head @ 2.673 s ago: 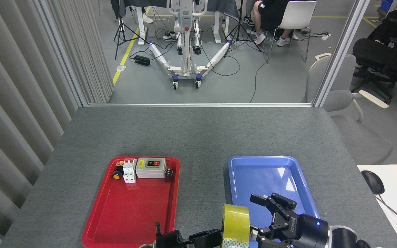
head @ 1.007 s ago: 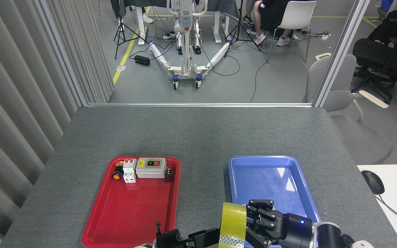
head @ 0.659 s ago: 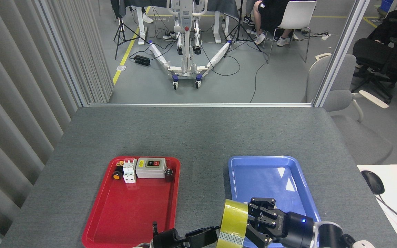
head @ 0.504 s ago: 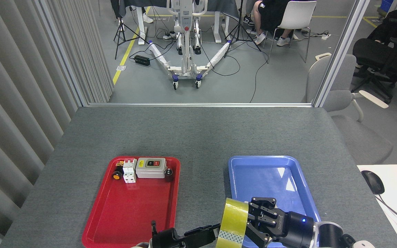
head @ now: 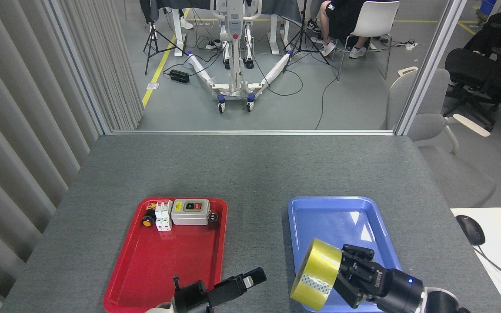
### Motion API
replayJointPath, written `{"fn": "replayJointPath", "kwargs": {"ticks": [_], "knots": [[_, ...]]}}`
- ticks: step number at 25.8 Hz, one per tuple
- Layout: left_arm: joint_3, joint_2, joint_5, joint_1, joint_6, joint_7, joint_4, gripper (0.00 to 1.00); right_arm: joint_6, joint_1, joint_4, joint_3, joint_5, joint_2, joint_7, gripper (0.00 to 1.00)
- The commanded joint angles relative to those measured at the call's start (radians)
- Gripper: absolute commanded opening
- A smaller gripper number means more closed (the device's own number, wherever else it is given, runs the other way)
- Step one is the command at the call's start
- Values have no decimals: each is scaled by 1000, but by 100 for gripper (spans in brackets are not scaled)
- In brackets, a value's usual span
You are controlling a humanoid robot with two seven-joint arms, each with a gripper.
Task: Place and move tape with both arms
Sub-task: 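Release the tape from the left gripper and retract the left arm, then lower the tape into the blue tray with the right gripper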
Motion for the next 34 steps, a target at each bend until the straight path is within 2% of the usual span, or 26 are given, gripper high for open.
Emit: {"fn": "replayJointPath", "kwargs": {"ticks": [1, 4, 6, 9, 11, 13, 16, 19, 21, 23, 27, 30, 32, 34], "knots": [[125, -3, -18, -18, 5, 54, 7, 100, 1, 59, 10, -213, -4, 83, 11, 19], [222, 4, -149, -52, 6, 203, 21, 100, 1, 74, 17, -363, 7, 199, 69, 17], [265, 7, -342, -53, 2, 316, 8, 100, 1, 72, 17, -404, 8, 220, 155, 17], [322, -8, -831, -43, 43, 568, -107, 100, 25, 54, 22, -411, 14, 203, 200, 16], [342, -34, -1181, -20, 172, 753, -205, 100, 199, 25, 34, -401, 33, 160, 204, 15], [297, -46, -1410, 5, 322, 856, -278, 100, 329, -4, 76, -372, 43, 88, 207, 13], [192, -39, -1430, 88, 445, 838, -375, 100, 469, -72, 172, -262, 42, 10, 209, 11], [116, -36, -1442, 143, 539, 835, -395, 100, 601, -144, 260, -135, 40, -68, 210, 11], [69, -31, -1497, 151, 652, 833, -387, 100, 665, -193, 297, -32, 28, -127, 210, 11], [43, -28, -1584, 157, 724, 842, -370, 100, 720, -242, 320, 63, 16, -159, 215, 10], [27, -26, -1584, 191, 754, 847, -375, 100, 860, -346, 352, 177, 13, -150, 359, 10], [21, -25, -1477, 194, 755, 848, -381, 100, 990, -405, 358, 244, 13, -116, 441, 10], [24, -25, -1385, 195, 755, 851, -384, 100, 1082, -452, 364, 324, 13, -97, 487, 10], [23, -25, -1347, 195, 754, 873, -384, 100, 1148, -498, 392, 405, 11, -91, 503, 10]]}}
